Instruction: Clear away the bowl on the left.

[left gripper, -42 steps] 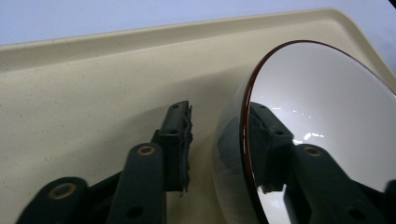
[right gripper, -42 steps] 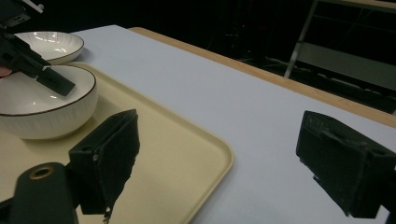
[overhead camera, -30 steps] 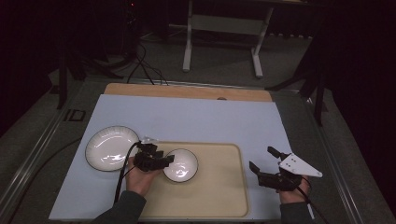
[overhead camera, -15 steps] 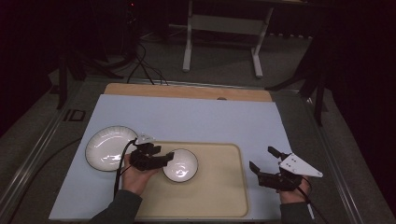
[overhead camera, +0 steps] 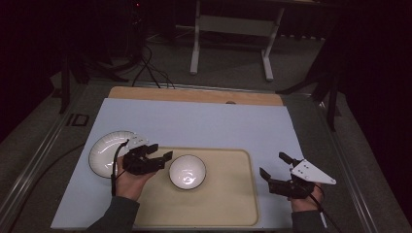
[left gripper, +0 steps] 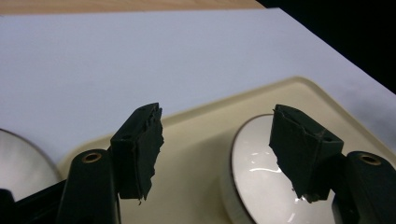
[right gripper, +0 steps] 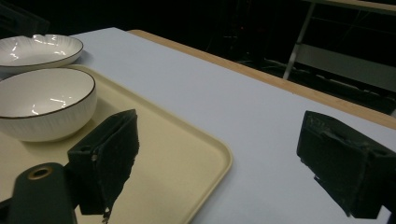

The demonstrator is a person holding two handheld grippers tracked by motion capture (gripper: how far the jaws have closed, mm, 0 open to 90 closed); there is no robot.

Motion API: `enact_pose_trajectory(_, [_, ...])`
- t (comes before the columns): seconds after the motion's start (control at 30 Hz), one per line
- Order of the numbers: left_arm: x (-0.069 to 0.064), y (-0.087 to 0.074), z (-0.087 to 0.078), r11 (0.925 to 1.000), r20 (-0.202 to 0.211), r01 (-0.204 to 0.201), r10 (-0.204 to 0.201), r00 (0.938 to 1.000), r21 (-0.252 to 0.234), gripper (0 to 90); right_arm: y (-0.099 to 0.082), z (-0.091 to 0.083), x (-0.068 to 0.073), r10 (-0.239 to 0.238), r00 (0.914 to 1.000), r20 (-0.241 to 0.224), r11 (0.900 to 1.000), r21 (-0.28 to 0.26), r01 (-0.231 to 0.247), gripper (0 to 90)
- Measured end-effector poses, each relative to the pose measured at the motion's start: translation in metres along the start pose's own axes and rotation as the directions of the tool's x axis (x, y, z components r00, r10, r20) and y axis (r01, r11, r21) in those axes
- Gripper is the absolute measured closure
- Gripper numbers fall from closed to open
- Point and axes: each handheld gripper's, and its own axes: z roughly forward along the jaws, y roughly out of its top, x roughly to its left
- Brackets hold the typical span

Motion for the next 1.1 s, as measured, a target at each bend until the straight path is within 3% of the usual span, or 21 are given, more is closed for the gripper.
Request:
enact_pose_trajectory(0.37, [0.018,0.005,-0.028,0.9959,-0.108,-0.045,0.036,0.9935,-0.078,34.1,0.000,-0.001,-0.001,0.007,1.0000,0.006,1.0000,-0.006,-0.007,12.5])
enact_pose_trajectory(0.57, [0.026,0.001,-0.036,0.9903,-0.134,-0.098,0.084,0.9874,-0.099,32.1,-0.001,0.000,-0.001,0.018,0.9998,0.011,0.9998,0.000,-0.018,12.4])
enact_pose_trajectory(0.77, [0.036,-0.007,-0.046,0.9861,-0.183,-0.129,0.109,0.9770,-0.104,31.5,-0.002,-0.001,-0.006,0.051,0.9985,0.022,0.9987,-0.004,-0.051,12.6])
enact_pose_trajectory(0.83, [0.040,-0.010,-0.049,0.9838,-0.225,-0.159,0.137,0.9647,-0.083,31.0,-0.002,-0.002,-0.007,0.059,0.9980,0.024,0.9982,-0.006,-0.059,12.7])
enact_pose_trajectory(0.9, [0.044,-0.014,-0.053,0.9828,-0.237,-0.166,0.143,0.9609,-0.081,30.6,-0.003,-0.001,-0.007,0.060,0.9979,0.025,0.9982,-0.001,-0.060,13.4])
enact_pose_trajectory(1.1, [0.056,-0.027,-0.067,0.9823,-0.277,-0.153,0.118,0.9535,-0.107,29.1,-0.004,0.000,-0.009,0.061,0.9974,0.037,0.9981,0.002,-0.061,13.7])
